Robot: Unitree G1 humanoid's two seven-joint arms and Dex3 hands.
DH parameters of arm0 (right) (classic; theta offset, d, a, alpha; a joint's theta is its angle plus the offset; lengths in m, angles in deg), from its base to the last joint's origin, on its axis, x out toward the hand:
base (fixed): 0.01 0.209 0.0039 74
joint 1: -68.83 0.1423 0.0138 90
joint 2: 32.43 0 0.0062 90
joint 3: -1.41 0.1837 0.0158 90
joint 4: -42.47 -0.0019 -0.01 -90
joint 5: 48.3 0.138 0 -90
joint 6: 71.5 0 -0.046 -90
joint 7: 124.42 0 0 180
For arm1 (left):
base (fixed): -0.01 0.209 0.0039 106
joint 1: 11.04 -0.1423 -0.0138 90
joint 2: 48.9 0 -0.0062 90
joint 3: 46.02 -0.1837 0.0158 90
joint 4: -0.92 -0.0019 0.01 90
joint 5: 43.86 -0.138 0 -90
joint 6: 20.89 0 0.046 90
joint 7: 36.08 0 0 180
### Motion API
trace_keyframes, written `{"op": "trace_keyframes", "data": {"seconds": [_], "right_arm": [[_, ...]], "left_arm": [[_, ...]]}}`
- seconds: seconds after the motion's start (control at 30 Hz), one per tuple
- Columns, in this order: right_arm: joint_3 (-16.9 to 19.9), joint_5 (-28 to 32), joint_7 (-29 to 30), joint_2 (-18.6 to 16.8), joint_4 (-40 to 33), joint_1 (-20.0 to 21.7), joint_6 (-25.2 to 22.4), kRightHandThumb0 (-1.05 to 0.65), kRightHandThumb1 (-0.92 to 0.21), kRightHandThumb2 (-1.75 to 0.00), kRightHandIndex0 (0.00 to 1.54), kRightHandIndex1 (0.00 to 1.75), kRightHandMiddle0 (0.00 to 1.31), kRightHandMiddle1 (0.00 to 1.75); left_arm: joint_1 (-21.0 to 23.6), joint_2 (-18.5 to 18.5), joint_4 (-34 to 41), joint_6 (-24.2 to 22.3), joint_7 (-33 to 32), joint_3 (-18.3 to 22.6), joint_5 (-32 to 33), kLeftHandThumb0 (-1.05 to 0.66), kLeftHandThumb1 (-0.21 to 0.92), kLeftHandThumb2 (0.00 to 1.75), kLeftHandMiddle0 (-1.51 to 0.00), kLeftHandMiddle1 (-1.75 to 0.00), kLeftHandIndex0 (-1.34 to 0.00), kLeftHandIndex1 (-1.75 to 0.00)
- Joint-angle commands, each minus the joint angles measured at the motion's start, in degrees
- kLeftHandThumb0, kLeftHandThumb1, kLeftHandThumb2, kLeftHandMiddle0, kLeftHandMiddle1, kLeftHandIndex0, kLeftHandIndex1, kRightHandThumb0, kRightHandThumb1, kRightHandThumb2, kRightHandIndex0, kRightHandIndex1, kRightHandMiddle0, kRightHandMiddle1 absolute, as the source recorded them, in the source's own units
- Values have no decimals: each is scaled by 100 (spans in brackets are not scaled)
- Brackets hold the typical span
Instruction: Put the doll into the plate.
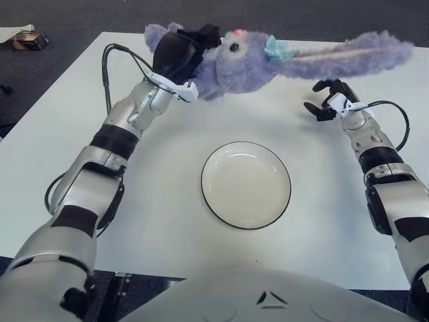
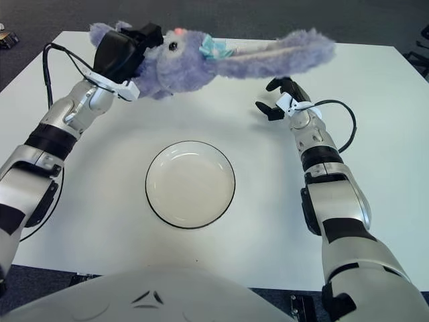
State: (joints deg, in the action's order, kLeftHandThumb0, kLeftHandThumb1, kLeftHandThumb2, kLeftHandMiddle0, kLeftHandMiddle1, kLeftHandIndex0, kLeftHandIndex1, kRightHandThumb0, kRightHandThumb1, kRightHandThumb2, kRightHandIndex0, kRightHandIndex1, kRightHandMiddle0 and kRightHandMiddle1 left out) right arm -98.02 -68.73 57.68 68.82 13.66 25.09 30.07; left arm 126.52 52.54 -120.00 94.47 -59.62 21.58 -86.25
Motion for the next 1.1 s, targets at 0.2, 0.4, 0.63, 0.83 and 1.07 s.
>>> {"op": "trace_keyframes", "data": {"seconds": [0.2, 0.4, 0.63, 0.83, 1.07], "right_arm": [[-94, -84, 287, -294, 348, -265, -203, -53, -59, -96, 38, 143, 0, 164], [-292, -450, 1553, -420, 572, -280, -20, -59, -69, -87, 40, 153, 0, 169], [-525, -774, 2569, -496, 852, -291, 50, -66, -85, -71, 31, 152, 0, 162], [-572, -806, 2765, -539, 988, -273, 73, -69, -91, -70, 23, 147, 0, 155], [-582, -752, 2745, -568, 1089, -282, 141, -70, -92, -75, 20, 145, 0, 154]], "left_arm": [[-415, 178, 721, 52, 313, 151, -96, -52, 19, 147, -128, -175, -71, -175], [-709, 274, 1168, 223, 838, 274, 186, -52, 19, 147, -128, -175, -71, -175], [-933, 340, 1377, 580, 1059, 363, 285, -52, 19, 147, -128, -175, -71, -175], [-1137, 363, 1555, 779, 1121, 400, 185, -52, 18, 148, -128, -175, -72, -175], [-1301, 380, 1734, 928, 1134, 423, 29, -52, 18, 148, -127, -175, -72, -175]]}}
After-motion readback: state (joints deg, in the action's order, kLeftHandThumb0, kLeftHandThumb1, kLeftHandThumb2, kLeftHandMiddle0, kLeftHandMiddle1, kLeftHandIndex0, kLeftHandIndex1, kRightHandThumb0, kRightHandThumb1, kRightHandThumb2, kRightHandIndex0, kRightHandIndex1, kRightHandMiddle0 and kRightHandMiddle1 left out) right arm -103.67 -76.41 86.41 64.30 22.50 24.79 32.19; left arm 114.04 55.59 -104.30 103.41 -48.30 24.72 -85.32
